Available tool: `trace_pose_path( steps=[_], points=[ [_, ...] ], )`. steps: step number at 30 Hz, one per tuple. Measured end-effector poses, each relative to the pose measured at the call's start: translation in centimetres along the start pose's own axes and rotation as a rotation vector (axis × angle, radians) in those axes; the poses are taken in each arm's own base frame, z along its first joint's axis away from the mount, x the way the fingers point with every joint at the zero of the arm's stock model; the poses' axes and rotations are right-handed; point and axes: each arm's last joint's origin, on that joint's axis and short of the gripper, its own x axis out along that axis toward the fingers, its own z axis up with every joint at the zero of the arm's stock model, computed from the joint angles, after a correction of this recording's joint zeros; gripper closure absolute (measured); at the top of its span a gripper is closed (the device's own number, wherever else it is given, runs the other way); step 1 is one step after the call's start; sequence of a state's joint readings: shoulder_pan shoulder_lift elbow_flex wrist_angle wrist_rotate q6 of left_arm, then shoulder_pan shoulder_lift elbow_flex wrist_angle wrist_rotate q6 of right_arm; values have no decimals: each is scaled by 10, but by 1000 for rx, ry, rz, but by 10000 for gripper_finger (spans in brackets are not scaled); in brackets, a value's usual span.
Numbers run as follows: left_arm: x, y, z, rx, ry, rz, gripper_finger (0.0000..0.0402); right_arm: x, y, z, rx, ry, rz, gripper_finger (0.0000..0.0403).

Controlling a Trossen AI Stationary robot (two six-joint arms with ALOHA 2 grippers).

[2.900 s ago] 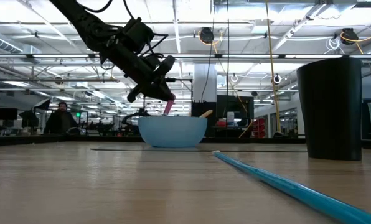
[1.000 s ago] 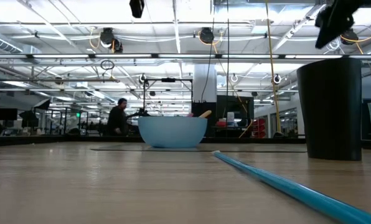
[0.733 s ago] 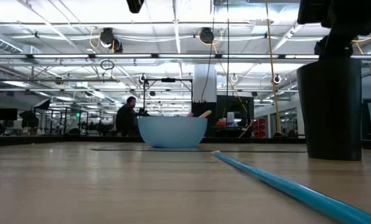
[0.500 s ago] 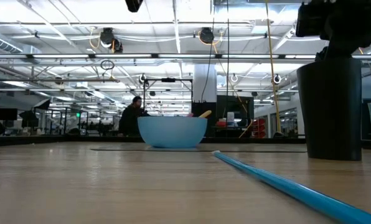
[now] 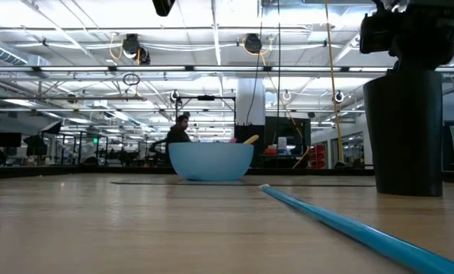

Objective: Pick & Place Utensil
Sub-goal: Put the black cup on the right side of the blue bowl

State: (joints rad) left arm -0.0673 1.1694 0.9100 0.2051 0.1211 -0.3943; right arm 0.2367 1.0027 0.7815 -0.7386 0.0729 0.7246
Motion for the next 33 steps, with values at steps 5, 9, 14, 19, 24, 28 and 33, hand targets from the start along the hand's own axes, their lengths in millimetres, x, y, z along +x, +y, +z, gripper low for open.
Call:
trace_pose_path(
  steps=[5, 9, 14, 19, 24, 28, 33],
  points=[
    [0, -1, 0, 0, 0, -2, 250, 6, 1, 0, 9, 21, -18, 258],
    [0, -1, 0, 1, 0, -2, 250, 7, 1, 0, 20, 23, -23, 271],
    [0, 0, 0, 0, 1, -1, 250, 7, 1, 1, 18, 20, -25, 302],
    [0, 0, 0, -1, 1, -1, 250, 7, 1, 1, 14, 20, -26, 343],
    [0, -1, 0, 0, 1, -1, 250, 7, 1, 0, 13, 21, -26, 379],
    [0, 0, 0, 0, 1, -1, 250, 7, 1, 0, 17, 22, -25, 397],
    [0, -1, 0, 9, 2, -2, 250, 7, 1, 1, 20, 20, -23, 391]
  ],
)
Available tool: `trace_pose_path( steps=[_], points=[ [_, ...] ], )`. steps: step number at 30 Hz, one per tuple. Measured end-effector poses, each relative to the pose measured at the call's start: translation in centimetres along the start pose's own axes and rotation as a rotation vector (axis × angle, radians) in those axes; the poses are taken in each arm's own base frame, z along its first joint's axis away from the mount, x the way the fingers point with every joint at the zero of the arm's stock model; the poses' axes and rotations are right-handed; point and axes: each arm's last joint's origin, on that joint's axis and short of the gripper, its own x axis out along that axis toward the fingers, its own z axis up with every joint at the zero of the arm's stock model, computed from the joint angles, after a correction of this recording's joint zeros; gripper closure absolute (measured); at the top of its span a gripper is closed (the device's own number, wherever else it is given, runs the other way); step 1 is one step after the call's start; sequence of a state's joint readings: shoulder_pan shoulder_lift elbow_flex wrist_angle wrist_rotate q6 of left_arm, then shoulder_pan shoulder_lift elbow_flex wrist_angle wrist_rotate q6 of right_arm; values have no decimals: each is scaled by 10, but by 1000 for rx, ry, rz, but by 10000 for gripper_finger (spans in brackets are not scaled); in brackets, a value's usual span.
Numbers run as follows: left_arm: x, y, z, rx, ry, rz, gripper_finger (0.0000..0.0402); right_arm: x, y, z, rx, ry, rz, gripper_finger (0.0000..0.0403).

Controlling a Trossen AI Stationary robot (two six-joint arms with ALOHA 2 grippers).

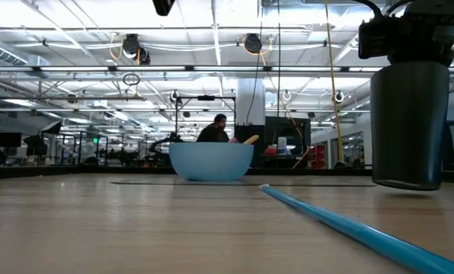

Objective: Pick & Place Utensil
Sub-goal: Put the black cup on the right side of the blue bowl

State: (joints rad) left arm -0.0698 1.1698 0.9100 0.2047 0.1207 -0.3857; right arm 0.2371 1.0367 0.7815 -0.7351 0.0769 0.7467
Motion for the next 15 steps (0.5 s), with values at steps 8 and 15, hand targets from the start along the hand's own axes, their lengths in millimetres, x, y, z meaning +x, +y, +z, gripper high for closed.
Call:
trace_pose_path(
  steps=[8, 15],
  points=[
    [0, 0, 0, 3, 1, 0, 250, 0, 0, 0, 1, -4, 4, 399],
    [0, 0, 0, 16, 1, 1, 250, 0, 2, 2, 20, -8, 33, 397]
  ],
)
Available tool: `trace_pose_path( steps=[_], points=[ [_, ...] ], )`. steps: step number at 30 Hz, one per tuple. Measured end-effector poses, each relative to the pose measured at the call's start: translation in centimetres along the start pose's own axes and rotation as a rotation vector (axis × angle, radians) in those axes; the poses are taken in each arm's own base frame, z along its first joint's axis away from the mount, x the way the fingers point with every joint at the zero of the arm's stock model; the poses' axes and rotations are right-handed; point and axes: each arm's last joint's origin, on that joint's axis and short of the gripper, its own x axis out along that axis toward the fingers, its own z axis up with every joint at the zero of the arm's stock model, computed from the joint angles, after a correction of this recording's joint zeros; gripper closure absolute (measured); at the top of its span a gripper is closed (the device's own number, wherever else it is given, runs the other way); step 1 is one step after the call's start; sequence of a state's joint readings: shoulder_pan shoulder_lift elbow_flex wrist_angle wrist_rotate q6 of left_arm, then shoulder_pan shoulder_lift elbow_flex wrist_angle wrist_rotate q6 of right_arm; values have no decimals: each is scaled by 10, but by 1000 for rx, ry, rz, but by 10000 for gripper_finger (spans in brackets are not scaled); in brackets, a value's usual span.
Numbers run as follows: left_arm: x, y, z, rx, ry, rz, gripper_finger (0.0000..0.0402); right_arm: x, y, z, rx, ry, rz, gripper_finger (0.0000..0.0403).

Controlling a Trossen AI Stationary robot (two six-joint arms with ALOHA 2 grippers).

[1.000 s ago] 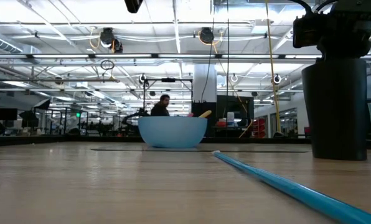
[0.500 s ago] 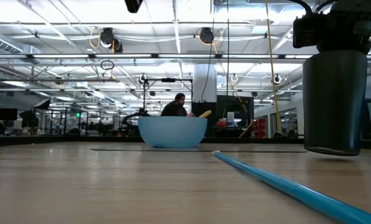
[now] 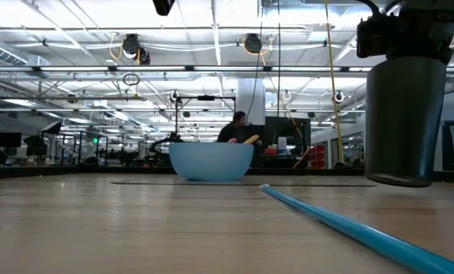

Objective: Pick & Place Utensil
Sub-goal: Put the black cup on the right side of the blue bowl

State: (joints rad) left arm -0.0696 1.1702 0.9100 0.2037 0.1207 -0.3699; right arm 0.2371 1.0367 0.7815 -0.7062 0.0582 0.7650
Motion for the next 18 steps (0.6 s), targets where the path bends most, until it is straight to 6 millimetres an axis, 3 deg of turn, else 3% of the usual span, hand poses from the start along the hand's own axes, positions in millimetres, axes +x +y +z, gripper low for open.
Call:
trace_pose_path(
  steps=[9, 18],
  points=[
    [0, 1, -2, 7, 12, 31, 250, -4, 3, 2, -4, -20, 69, 399],
    [0, 3, -2, 6, 16, 37, 250, -21, -1, 3, 23, -91, 124, 399]
  ],
)
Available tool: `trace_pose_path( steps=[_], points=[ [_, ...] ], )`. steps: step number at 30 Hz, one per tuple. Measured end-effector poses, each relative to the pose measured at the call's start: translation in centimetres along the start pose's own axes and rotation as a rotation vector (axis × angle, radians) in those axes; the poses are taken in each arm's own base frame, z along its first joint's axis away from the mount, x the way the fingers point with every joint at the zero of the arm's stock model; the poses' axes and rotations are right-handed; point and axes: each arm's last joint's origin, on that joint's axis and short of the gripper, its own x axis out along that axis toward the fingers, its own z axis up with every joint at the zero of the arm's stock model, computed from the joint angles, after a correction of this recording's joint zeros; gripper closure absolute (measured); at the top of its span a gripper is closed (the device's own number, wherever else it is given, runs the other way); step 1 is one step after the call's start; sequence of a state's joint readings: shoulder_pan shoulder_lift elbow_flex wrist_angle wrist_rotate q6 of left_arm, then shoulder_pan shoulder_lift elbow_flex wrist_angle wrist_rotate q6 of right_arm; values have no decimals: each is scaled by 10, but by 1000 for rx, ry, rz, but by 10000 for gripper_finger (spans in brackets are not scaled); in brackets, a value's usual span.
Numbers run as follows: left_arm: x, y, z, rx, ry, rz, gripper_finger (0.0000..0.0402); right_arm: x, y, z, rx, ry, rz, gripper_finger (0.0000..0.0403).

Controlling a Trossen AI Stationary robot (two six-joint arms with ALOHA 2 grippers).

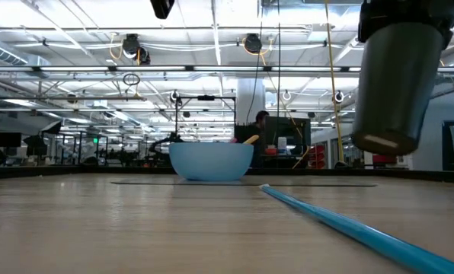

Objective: Pick & Place Utensil
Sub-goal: Put the black cup on the right side of the blue bowl

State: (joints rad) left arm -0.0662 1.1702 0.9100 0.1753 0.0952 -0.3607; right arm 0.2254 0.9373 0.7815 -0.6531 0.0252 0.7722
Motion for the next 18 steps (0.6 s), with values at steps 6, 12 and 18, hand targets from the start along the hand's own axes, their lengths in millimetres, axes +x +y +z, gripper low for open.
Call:
trace_pose_path(
  steps=[6, 12, 18],
  points=[
    [0, 0, 0, 8, -6, 16, 250, -15, -1, 8, 19, -120, 78, 399],
    [0, 1, 0, 8, -6, 17, 250, -30, -4, 18, 17, -245, 134, 399],
    [0, 1, 0, 8, -7, 18, 250, -43, -8, 27, -4, -351, 151, 399]
  ],
)
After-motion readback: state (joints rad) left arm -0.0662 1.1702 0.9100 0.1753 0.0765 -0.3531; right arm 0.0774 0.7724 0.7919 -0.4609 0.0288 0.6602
